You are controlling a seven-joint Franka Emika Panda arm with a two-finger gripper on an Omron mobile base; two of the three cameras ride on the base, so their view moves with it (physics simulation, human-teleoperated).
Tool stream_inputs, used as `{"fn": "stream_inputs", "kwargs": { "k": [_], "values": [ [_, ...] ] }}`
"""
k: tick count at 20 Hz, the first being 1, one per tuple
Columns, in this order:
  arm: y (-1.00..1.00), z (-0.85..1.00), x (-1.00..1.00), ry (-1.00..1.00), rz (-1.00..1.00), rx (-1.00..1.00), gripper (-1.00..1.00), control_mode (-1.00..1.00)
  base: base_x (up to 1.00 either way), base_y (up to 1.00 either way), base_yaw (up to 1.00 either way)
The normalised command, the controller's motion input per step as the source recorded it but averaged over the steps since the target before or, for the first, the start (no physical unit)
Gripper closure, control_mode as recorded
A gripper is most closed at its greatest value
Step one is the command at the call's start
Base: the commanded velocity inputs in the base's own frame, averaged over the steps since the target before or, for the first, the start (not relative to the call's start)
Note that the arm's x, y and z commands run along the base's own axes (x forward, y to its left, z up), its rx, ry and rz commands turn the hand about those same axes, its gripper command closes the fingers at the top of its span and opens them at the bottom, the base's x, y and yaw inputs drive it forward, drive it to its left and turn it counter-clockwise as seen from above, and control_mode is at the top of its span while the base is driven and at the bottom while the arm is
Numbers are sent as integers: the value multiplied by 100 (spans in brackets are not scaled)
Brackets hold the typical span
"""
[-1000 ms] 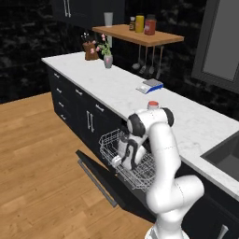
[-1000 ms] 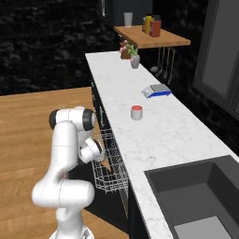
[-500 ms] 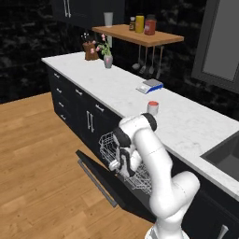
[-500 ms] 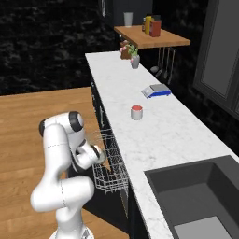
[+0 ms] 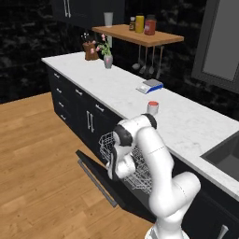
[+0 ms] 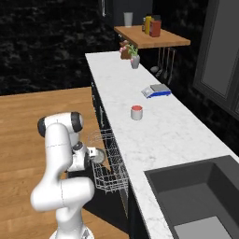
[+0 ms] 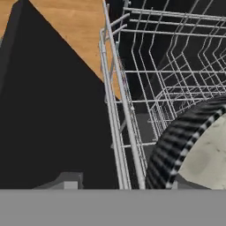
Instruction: Pick up the cup and bowl from the counter, place them in the dishwasher, and close the dishwasher door.
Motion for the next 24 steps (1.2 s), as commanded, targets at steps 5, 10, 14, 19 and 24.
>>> {"fn": "stream_inputs", "kwargs": {
  "k": [5, 10, 14, 19, 24],
  "values": [
    [9, 92, -22, -2, 0, 13, -100, -100, 0, 0, 0],
    [-8, 56, -1, -3, 0, 1, -100, -100, 0, 0, 0],
    [-20, 63, -2, -12, 0, -1, -100, -100, 0, 0, 0],
    [-13, 84, 0, -10, 0, -6, -100, -100, 0, 0, 0],
    [-1, 100, -6, -5, 0, -2, -100, -100, 0, 0, 0]
  ]
}}
